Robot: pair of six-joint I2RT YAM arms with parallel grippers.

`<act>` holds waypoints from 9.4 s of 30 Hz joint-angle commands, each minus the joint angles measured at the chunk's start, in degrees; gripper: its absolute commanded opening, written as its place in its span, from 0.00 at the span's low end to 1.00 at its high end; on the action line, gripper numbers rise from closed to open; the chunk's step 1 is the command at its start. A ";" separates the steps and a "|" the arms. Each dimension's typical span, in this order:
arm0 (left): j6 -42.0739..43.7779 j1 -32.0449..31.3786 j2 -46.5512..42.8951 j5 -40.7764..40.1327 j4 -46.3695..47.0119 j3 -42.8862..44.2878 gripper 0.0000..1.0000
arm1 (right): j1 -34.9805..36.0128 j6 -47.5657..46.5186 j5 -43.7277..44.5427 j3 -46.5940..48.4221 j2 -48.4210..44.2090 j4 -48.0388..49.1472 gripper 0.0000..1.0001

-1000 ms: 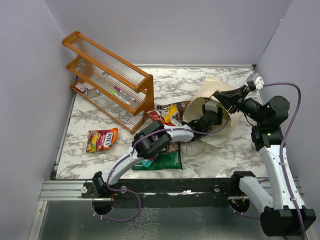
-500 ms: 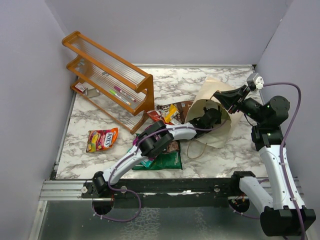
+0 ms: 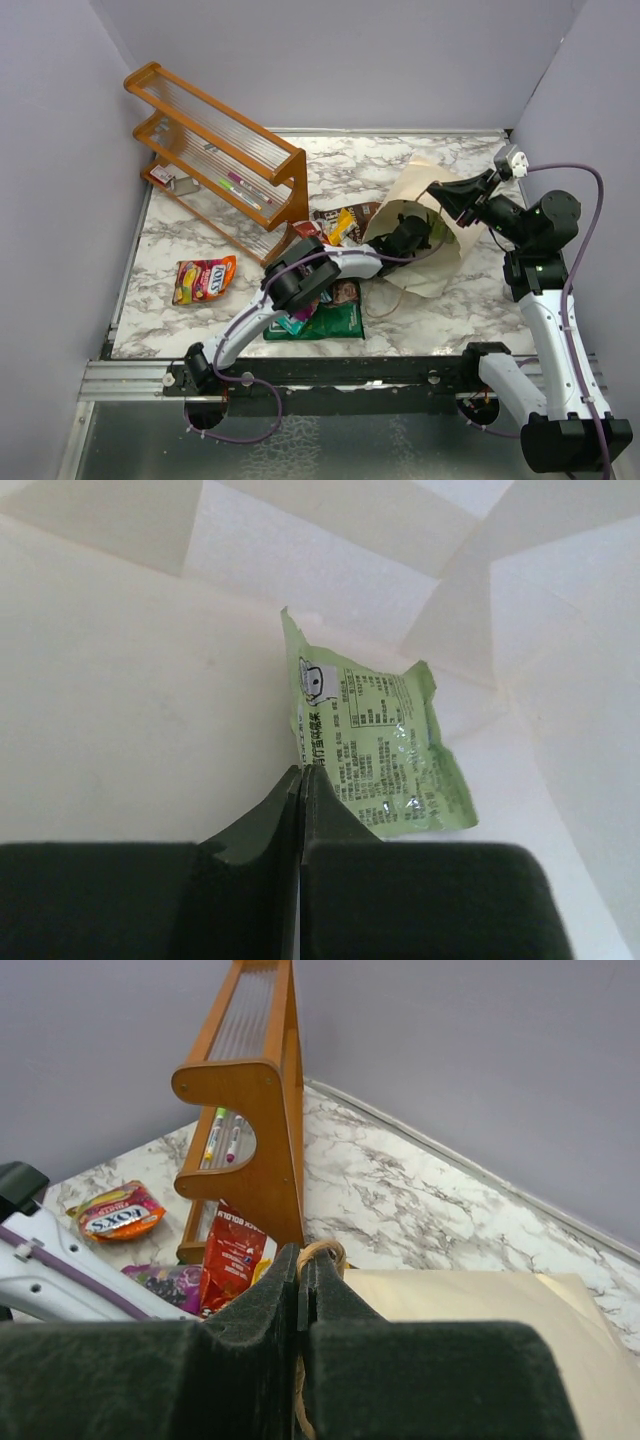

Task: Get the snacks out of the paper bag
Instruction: Take out the snack from the paper bag, then place the snack at the center of the board, then reset both arms

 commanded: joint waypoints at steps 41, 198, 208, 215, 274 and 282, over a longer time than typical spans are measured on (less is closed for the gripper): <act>19.49 -4.58 -74.79 15.62 -22.45 -42.59 0.00 | 0.38 3.87 39.21 4.91 2.57 -11.04 0.02; 18.81 6.65 -91.67 -4.29 -35.16 -47.55 0.99 | 9.08 -2.92 53.78 38.57 26.25 -43.95 0.82; 18.75 6.65 -92.79 -5.03 -35.90 -47.74 0.99 | 9.14 -3.06 58.97 37.96 30.09 -46.85 0.55; 18.98 6.73 -92.31 -4.60 -35.94 -47.25 0.99 | 9.09 -5.38 65.37 38.88 29.14 -43.43 0.12; 39.31 7.35 -102.49 -12.89 -30.00 -24.54 0.99 | 9.17 -5.33 27.36 33.53 -4.58 -25.23 0.99; 38.00 7.35 -109.23 -14.58 -32.58 -27.09 0.99 | 9.17 -5.02 35.09 32.07 -9.63 -26.16 0.99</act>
